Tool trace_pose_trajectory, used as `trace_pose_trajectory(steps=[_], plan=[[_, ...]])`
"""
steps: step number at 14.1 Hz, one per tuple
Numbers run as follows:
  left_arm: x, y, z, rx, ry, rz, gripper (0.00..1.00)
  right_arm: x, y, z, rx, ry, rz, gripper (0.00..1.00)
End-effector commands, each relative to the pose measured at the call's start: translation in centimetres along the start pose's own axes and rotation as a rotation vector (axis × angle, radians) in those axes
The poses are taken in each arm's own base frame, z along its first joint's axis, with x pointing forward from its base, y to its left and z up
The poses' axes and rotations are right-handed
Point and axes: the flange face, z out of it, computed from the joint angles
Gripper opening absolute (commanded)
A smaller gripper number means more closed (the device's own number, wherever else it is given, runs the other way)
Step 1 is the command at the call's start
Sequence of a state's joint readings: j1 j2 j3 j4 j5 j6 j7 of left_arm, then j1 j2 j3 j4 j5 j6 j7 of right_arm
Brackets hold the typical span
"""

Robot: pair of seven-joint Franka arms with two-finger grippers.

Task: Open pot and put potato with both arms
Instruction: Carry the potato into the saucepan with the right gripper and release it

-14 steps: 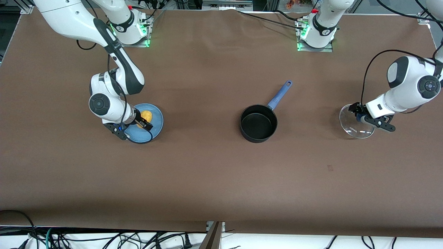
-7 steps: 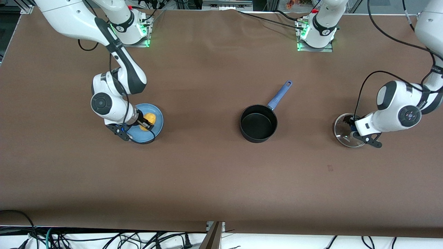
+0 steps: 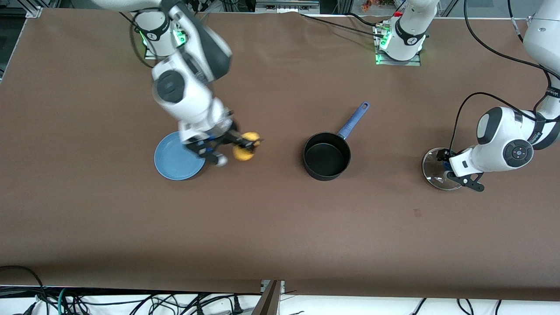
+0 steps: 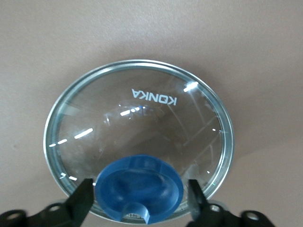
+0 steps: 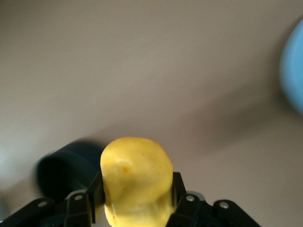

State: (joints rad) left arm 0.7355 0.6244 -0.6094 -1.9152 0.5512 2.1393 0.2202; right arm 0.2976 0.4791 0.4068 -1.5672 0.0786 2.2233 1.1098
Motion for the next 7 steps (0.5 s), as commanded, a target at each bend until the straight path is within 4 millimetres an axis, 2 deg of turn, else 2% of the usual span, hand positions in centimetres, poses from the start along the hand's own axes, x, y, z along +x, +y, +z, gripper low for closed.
trace_pose_trajectory(steps=[1,2,4,7], plan=[[0.4,-0.9,-2.6,0.023,-0.007,0.004,1.0,-3.0,-6.7,4.8,0.063,-0.062,0.059,0.08],[1.0,-0.9,-4.3,0.03,-0.006,0.005,1.0,-4.1,-8.3,6.2,0.097,-0.053,0.052,0.08],[2.1,-1.0,-9.2,0.024,-0.009,-0.008,1.0,-5.4,-9.8,9.0,0.153,-0.032,0.024,0.08],[2.6,-0.2,-16.7,-0.087,-0.003,-0.061,1.0,-6.5,-10.6,12.7,0.227,-0.028,0.019,0.08]])
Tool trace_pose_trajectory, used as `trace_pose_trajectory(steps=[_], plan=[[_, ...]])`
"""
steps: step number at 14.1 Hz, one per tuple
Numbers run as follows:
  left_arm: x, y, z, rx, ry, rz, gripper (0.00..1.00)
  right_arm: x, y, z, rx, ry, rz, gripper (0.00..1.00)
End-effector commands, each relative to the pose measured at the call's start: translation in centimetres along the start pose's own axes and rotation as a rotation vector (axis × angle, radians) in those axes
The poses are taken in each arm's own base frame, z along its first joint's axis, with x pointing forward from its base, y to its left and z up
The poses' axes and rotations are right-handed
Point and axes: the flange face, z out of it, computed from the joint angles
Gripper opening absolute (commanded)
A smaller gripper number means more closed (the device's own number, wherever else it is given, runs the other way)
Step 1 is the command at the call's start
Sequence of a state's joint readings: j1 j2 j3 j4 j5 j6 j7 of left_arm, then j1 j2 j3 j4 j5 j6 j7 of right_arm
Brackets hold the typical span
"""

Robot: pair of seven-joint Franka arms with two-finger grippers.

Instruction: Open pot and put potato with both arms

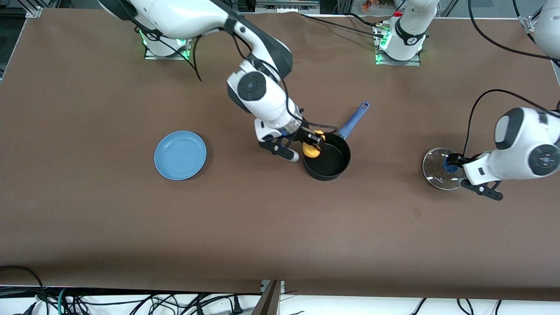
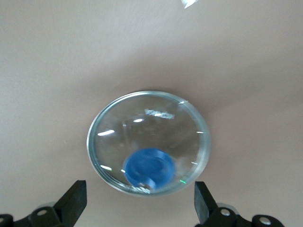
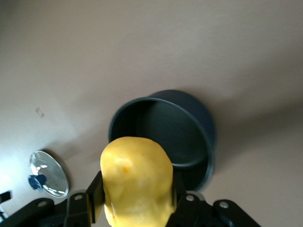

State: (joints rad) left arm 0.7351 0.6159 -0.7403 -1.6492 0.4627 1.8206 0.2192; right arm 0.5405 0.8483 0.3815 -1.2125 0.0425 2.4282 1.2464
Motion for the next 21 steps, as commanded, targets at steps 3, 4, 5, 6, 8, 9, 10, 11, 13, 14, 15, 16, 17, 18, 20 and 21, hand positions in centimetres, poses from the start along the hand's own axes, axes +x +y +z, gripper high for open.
trace_pose_trajectory(steps=[3,4,5,6,8,9,10,11,13,14,15,16,17,18,20,21], plan=[[-0.8,3.5,-11.9,0.018,0.056,0.009,1.0,-0.3,0.0,5.0,0.089,0.014,0.006,0.09],[-1.3,5.0,-14.0,0.048,0.073,0.019,1.0,-0.7,0.1,5.6,0.097,0.013,0.003,0.09],[-1.6,6.9,-15.8,0.068,0.079,0.04,1.0,-0.6,0.5,6.2,0.091,0.01,0.007,0.1],[-2.0,8.6,-17.3,0.086,0.083,0.051,1.0,-0.6,0.6,6.5,0.087,0.009,0.006,0.24],[-2.9,11.9,-19.5,0.08,0.092,-0.008,1.0,0.2,1.3,7.0,0.07,0.03,-0.014,1.0],[-3.3,13.5,-20.2,0.083,0.079,-0.062,1.0,0.5,1.3,6.8,0.062,0.04,-0.024,1.0],[-3.4,14.4,-20.4,0.093,0.071,-0.119,1.0,1.0,1.2,6.2,0.045,0.04,-0.024,1.0],[-3.6,14.7,-20.6,0.082,0.071,-0.163,1.0,1.3,1.4,5.7,-0.001,0.037,-0.033,1.0],[-4.3,14.6,-21.1,0.03,0.079,-0.209,1.0,2.4,0.7,1.1,-0.097,0.041,-0.097,1.0],[-4.4,14.9,-20.8,0.017,0.071,-0.225,1.0,3.3,0.4,-2.2,-0.146,0.037,-0.145,1.0],[-4.5,14.7,-20.6,0.011,0.069,-0.244,1.0,4.9,1.0,-5.1,-0.212,0.025,-0.18,1.0],[-4.8,15.1,-20.4,0.01,0.066,-0.255,1.0,6.0,1.3,-8.7,-0.264,0.016,-0.225,1.0],[-5.1,15.2,-20.3,0.005,0.07,-0.269,1.0,7.4,1.9,-12.1,-0.32,0.024,-0.289,1.0],[-5.3,14.5,-19.9,-0.002,0.089,-0.291,1.0,9.2,3.2,-15.1,-0.386,0.014,-0.331,1.0],[-6.2,14.4,-19.6,-0.013,0.143,-0.311,1.0,12.8,6.9,-21.9,-0.512,-0.055,-0.395,1.0],[-6.6,14.4,-19.8,-0.008,0.167,-0.313,1.0,15.1,9.5,-25.6,-0.555,-0.083,-0.427,1.0]])
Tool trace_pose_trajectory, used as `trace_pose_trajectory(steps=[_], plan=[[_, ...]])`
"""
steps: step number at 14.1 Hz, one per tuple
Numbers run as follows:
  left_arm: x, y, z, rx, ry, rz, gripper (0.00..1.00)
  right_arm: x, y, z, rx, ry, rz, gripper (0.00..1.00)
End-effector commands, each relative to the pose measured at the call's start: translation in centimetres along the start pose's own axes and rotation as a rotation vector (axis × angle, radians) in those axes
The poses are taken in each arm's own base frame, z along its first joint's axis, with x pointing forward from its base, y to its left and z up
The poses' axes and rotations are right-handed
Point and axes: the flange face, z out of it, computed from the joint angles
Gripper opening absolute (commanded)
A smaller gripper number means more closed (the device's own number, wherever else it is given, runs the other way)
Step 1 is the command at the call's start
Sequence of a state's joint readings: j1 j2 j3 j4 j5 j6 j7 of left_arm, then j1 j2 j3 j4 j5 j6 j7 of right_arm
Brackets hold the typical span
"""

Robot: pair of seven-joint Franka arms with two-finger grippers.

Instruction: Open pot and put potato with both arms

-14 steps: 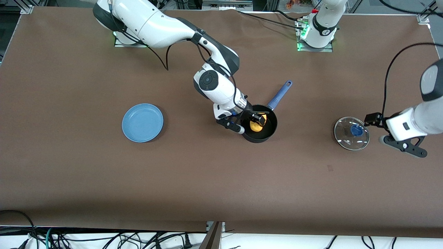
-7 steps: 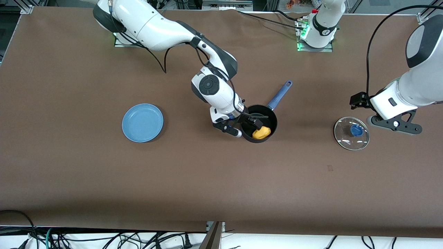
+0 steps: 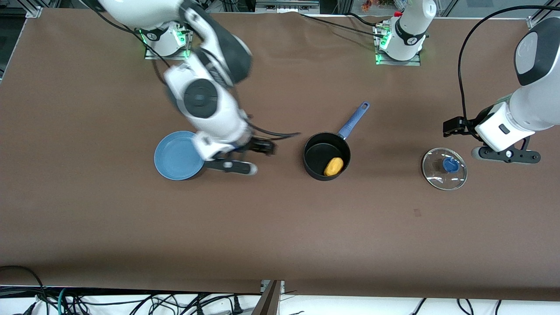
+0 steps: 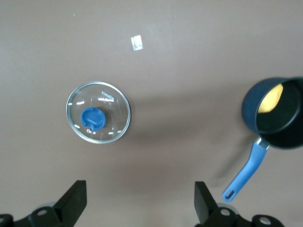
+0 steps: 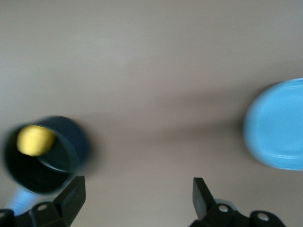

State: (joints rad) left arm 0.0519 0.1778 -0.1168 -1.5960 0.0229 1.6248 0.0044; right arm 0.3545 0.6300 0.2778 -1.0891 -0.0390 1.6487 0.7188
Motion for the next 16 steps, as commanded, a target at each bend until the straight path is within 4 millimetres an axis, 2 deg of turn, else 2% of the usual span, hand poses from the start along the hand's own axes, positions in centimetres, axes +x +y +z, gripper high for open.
trace_pose_trajectory(steps=[1,3,4,5,6,8,10,11,13,15,16], plan=[[-2.2,-0.1,-0.8,-0.012,0.071,-0.022,1.0,1.1,11.4,-5.1,-0.094,-0.055,-0.13,1.0],[-2.4,0.4,-2.0,-0.011,0.083,-0.016,1.0,1.6,19.5,-7.8,-0.108,-0.082,-0.158,1.0],[-2.5,0.7,-3.3,-0.011,0.083,-0.009,1.0,1.5,23.5,-9.4,-0.11,-0.085,-0.113,1.0],[-2.5,0.7,-3.9,-0.011,0.073,-0.01,1.0,0.9,25.6,-11.1,-0.102,-0.069,-0.074,1.0],[-2.6,1.0,-4.1,-0.013,0.073,-0.007,1.0,-0.1,26.8,-12.8,-0.103,-0.046,-0.05,1.0],[-2.9,1.9,-4.7,-0.013,0.08,-0.009,1.0,-1.8,28.6,-14.2,-0.11,-0.036,-0.032,1.0],[-2.9,1.9,-4.7,-0.014,0.078,-0.036,1.0,-3.4,30.9,-17.5,-0.097,0.017,0.013,1.0],[-3.0,1.5,-4.8,-0.013,0.08,-0.041,1.0,-4.1,31.1,-18.4,-0.096,0.031,0.014,1.0],[-3.0,1.2,-4.9,-0.013,0.082,-0.04,1.0,-4.6,31.3,-18.8,-0.11,0.035,-0.006,1.0],[-2.8,1.9,-4.6,-0.011,0.08,-0.038,1.0,-5.6,32.0,-18.7,-0.121,-0.025,-0.121,1.0],[-2.8,2.5,-4.6,-0.008,0.08,-0.027,1.0,-5.3,33.1,-18.6,-0.12,-0.033,-0.103,1.0]])
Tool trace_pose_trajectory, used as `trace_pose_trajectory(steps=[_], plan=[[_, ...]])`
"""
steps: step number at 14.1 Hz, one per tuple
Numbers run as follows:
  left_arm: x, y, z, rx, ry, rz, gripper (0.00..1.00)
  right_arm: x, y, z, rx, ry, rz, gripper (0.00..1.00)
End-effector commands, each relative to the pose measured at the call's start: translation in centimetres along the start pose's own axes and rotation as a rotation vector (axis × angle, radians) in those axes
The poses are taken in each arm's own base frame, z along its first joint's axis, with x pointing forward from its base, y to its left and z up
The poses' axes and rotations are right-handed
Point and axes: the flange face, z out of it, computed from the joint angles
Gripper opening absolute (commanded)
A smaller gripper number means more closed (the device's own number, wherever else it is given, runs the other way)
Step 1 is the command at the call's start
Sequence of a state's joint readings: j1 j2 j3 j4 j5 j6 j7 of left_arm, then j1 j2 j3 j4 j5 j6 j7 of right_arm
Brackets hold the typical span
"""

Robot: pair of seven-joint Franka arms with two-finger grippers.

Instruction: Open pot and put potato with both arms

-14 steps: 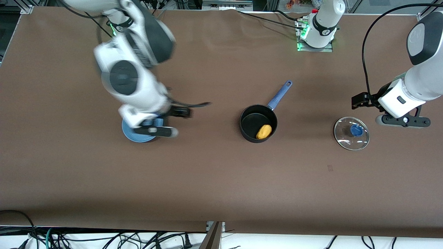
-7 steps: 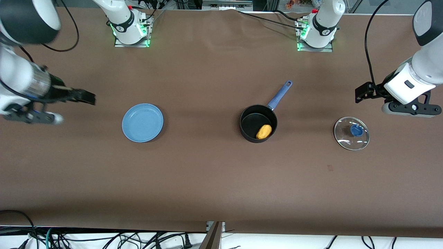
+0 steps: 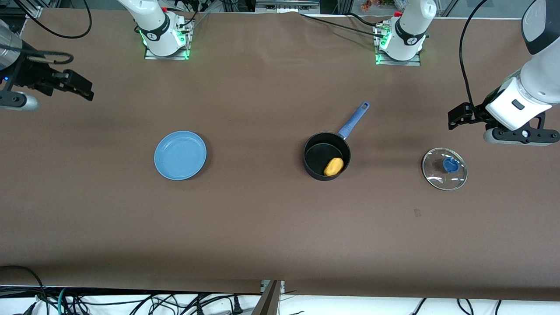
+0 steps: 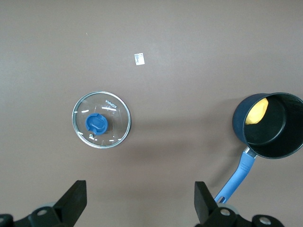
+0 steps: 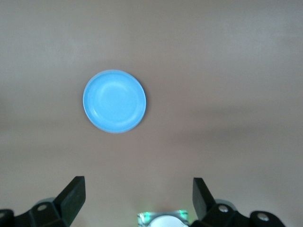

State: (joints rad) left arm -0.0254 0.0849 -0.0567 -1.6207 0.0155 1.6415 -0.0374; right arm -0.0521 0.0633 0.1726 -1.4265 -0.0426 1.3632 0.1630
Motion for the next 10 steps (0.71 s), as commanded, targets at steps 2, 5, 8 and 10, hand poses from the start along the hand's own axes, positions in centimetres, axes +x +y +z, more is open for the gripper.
trace_pose_trajectory(steps=[2,5,8,10], plan=[[-0.24,0.96,-0.52,-0.015,-0.005,-0.001,1.0,-0.11,2.67,0.9,0.014,-0.034,-0.016,1.0],[-0.22,0.36,-0.44,-0.017,-0.007,-0.012,1.0,0.34,2.5,1.3,0.014,-0.044,-0.028,1.0],[-0.22,0.27,-0.37,-0.017,-0.009,-0.015,1.0,0.42,2.74,1.38,0.015,-0.046,-0.025,1.0],[-0.18,0.36,-0.28,-0.017,-0.01,-0.014,1.0,0.42,2.77,1.32,0.013,-0.044,-0.027,1.0]])
